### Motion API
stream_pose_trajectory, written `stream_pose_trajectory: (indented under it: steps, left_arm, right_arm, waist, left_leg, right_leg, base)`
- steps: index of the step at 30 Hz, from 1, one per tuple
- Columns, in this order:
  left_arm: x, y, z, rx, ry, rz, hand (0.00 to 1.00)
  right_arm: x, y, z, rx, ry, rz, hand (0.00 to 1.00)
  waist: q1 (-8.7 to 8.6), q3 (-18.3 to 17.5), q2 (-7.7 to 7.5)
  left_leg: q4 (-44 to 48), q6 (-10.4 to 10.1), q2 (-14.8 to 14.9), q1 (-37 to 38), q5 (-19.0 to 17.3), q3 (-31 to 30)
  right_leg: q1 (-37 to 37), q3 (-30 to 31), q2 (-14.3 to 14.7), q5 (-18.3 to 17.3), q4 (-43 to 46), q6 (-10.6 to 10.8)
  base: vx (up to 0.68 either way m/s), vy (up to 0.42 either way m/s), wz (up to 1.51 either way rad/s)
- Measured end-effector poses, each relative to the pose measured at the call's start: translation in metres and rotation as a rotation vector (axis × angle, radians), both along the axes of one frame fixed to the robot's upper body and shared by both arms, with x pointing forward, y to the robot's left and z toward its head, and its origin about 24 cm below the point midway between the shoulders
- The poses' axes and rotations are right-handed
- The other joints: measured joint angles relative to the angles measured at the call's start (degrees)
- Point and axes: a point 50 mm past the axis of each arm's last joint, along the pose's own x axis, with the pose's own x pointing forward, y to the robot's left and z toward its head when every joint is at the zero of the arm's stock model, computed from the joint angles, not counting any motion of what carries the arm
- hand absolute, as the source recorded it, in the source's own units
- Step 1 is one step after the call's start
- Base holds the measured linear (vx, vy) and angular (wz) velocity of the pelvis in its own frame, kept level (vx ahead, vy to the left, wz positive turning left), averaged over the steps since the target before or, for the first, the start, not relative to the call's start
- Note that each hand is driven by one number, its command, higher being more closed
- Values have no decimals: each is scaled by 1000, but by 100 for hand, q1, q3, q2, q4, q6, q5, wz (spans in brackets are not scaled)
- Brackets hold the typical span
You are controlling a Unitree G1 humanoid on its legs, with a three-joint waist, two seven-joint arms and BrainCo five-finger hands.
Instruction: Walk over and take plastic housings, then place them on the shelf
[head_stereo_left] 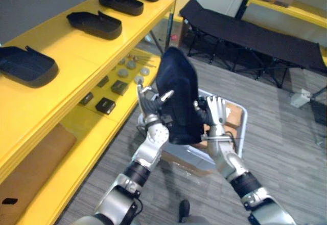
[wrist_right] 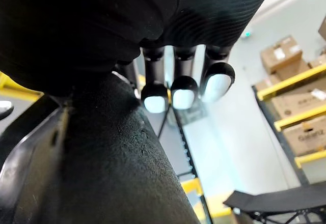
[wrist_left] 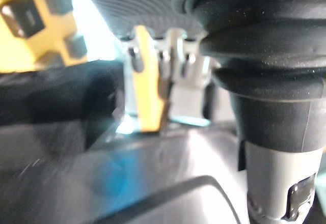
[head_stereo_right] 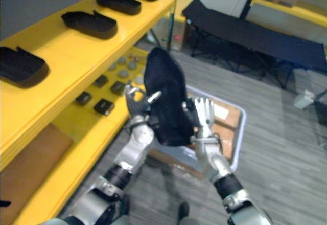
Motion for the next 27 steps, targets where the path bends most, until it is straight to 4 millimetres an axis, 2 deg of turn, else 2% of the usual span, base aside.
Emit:
stream_pose_trajectory:
  steps: [5,11,14,18,23,27]
  left_arm:
    - [-2,22,-4,259,5,183,0]
    - [-6,36,-4,380,1,277,0]
    - [-10,40,-6,368,-2,271,0]
    - [-11,47,-14,143,21,121,0]
    - [-11,63,-29,-327,43,-149,0]
    - [-9,66,-30,-595,-3,-299,0]
  right_arm:
    - [-1,8,-1,13,-14,45,100]
    - [-3,14,-1,5,-26,78,100]
    - [-6,15,-5,3,-18,87,100]
    - [-8,13,-8,7,0,88,100]
    - [-7,1,-7,21,72,56,100]
    - [-6,-2,-13,19,154,62,100]
  waist:
    - [-46,-9,-13]
    - [-55,-15,-22]
    - [-49,-47,-68]
    - [-47,-84,-123]
    - [-44,-84,-122]
    - [-39,-88,-115]
  left_leg:
    - [0,-2,3,36,-1,21]
    - [-1,-34,13,87,-46,15]
    - [-2,-36,16,86,-54,9]
    - [-1,-35,10,83,-62,8]
    - [-1,-39,-3,79,-84,-9]
    - [0,-34,-9,75,-92,-21]
  right_leg:
    - [18,18,5,3,0,-4]
    - [89,20,2,-21,-29,-6]
    - [92,18,3,-30,-32,-14]
    - [94,17,-1,-33,-34,-14]
    - [105,-4,-4,-25,-38,8]
    - [116,-21,-5,-26,-43,3]
  base:
    - [0,0,0]
    - [-20,-4,0]
    - [0,0,0]
    - [0,0,0]
    - [0,0,0]
    - [0,0,0]
